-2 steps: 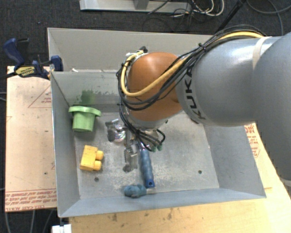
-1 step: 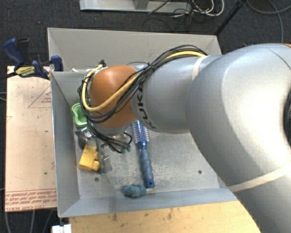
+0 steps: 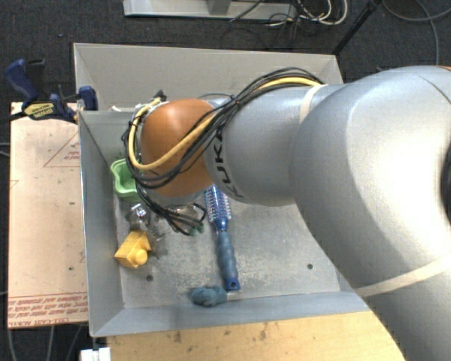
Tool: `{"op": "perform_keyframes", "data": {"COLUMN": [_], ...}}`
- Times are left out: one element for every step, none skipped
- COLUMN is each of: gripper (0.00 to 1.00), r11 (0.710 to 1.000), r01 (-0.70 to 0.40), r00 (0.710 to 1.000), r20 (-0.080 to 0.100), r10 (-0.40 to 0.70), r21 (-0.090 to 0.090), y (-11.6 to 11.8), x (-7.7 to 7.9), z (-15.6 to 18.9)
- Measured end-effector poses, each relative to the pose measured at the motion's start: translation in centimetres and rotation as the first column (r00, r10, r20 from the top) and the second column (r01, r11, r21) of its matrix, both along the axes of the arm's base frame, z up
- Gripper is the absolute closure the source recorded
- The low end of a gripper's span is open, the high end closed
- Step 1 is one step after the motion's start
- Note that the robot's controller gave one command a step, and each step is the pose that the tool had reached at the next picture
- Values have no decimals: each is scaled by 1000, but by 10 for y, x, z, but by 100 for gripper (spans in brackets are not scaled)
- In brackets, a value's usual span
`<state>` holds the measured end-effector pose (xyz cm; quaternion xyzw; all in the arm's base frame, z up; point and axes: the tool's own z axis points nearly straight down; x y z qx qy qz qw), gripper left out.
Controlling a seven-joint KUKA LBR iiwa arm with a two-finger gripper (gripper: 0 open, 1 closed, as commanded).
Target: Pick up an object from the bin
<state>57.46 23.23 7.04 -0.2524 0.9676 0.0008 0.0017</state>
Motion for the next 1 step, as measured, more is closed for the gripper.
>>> {"op": "perform_keyframes", "data": {"gripper": [100], "r11": [999], "r01": [50], "r00": [999], "r20": [10], "r10": [-50], "r21": [3], "y": [11], "x": [35], "z": [225]}}
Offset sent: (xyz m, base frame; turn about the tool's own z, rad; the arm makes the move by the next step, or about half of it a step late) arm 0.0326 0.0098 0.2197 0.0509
